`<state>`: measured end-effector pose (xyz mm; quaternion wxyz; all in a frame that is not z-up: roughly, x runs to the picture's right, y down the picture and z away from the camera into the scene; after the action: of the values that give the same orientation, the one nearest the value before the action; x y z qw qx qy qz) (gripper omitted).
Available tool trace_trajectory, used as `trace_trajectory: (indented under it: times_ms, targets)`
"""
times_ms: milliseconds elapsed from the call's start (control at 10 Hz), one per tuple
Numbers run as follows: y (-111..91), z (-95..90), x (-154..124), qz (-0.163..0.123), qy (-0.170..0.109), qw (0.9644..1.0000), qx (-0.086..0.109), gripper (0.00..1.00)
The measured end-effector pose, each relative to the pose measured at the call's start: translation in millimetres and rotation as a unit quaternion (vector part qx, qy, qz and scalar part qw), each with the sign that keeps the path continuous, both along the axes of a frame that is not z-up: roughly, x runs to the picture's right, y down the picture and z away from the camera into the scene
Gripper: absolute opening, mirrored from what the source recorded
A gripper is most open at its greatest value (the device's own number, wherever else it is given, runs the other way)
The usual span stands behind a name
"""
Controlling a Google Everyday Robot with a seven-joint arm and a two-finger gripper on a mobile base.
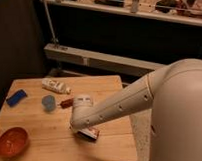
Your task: Place the eraser in the ceramic cup
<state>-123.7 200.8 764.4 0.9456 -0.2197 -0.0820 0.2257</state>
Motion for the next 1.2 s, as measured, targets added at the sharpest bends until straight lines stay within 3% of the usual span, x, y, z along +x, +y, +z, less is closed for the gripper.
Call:
trace_trajectory:
  times_ms: [400, 1200]
  targets:
    - [-13, -7.2, -5, 0.027, -0.026, 0.9991, 0.017, 0.21]
    - [-24, -15.9, -13, 0.044, -0.054, 0.997, 0.035, 0.21]
